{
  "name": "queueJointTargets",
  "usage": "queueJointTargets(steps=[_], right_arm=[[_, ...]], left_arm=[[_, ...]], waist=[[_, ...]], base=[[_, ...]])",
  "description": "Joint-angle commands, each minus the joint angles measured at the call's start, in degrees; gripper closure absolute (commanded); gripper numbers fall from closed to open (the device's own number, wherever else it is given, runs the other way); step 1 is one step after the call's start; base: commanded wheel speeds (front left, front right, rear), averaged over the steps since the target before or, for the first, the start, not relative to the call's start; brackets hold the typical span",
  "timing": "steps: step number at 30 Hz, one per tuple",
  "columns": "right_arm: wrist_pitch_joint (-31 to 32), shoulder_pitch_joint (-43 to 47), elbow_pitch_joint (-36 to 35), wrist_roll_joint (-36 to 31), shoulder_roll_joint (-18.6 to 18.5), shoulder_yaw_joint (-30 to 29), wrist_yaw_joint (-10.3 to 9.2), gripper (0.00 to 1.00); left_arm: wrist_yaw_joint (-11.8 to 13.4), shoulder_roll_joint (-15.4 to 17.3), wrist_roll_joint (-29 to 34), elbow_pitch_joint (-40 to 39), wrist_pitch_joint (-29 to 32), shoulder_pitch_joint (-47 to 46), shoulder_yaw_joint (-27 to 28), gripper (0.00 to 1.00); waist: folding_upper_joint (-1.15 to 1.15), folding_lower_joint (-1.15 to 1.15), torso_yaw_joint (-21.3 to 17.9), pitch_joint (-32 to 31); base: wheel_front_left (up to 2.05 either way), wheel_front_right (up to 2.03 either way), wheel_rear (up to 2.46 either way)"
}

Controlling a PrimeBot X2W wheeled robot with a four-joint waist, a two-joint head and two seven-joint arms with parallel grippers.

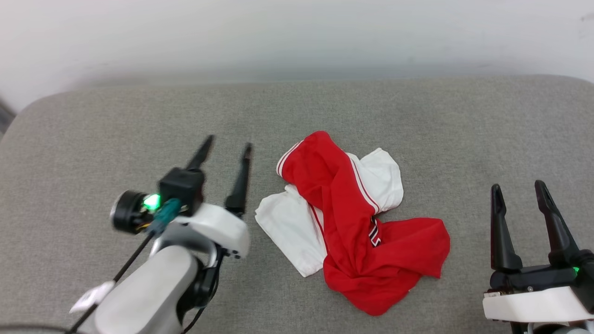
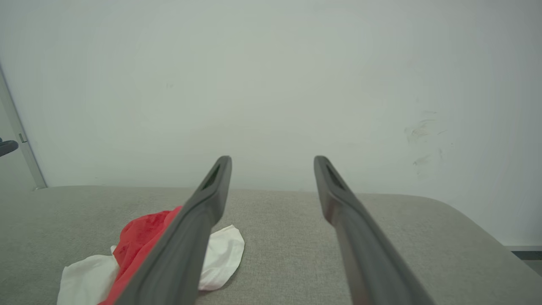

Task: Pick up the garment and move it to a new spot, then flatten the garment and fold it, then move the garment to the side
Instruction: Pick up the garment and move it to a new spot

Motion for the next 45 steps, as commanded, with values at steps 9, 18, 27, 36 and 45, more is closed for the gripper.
queueJointTargets(steps=[9,18,27,36,45], right_arm=[[-0.12,2.02,1.12,0.11,0.06,-1.04,-0.02,0.00],[-0.12,3.42,3.00,1.51,0.06,-0.57,-0.02,0.00],[-0.12,5.30,4.06,2.76,0.06,-0.04,-0.02,0.00],[-0.12,7.27,5.03,3.53,0.07,0.80,-0.02,0.00],[-0.12,8.76,5.91,4.45,0.07,1.55,-0.02,0.00]], left_arm=[[5.40,-2.99,13.66,-9.06,-0.31,19.97,22.05,0.00],[0.32,-10.86,22.70,-14.10,-0.32,32.96,32.89,0.00],[-7.20,-17.38,29.48,-13.67,-0.32,39.26,40.45,0.00],[-12.73,-21.12,33.27,-13.46,-0.32,41.86,44.91,0.00],[-16.88,-22.96,35.56,-13.10,-0.32,43.86,47.49,0.00]], waist=[[0.00,0.00,1.46,-1.70],[0.00,0.00,1.19,-2.64],[0.00,0.00,0.71,-4.36],[0.00,0.00,0.90,-5.72],[0.00,0.00,1.26,-6.61]], base=[[0.00,0.00,0.00],[0.00,0.00,0.00],[0.00,0.00,0.00],[0.00,0.00,0.00],[0.00,0.00,0.00]])
